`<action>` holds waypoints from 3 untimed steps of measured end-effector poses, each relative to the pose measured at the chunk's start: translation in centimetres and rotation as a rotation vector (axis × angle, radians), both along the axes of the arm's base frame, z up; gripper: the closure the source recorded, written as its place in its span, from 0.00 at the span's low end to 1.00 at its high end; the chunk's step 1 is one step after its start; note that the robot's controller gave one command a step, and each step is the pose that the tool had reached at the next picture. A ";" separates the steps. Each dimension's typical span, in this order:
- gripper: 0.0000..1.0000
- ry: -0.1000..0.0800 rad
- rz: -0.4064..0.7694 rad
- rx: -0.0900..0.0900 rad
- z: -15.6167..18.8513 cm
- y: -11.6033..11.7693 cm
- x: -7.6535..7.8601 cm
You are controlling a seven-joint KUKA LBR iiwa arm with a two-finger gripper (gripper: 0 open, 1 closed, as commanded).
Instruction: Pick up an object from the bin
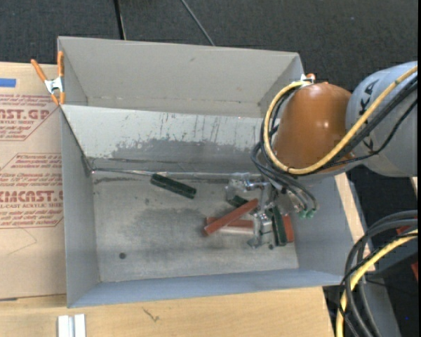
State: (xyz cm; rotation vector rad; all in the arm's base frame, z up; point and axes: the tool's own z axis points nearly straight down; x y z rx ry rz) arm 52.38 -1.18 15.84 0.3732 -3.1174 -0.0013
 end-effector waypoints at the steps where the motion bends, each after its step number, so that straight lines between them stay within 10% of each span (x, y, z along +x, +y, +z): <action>1: 0.00 -0.006 -0.103 0.001 -3.1 -0.9 3.3; 2: 0.00 -0.005 0.071 0.000 -8.2 -1.4 3.4; 3: 1.00 -0.002 -0.120 0.002 -8.9 -2.6 3.4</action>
Offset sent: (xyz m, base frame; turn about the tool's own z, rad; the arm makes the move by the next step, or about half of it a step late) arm 0.0327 -0.0167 -0.0884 -0.0749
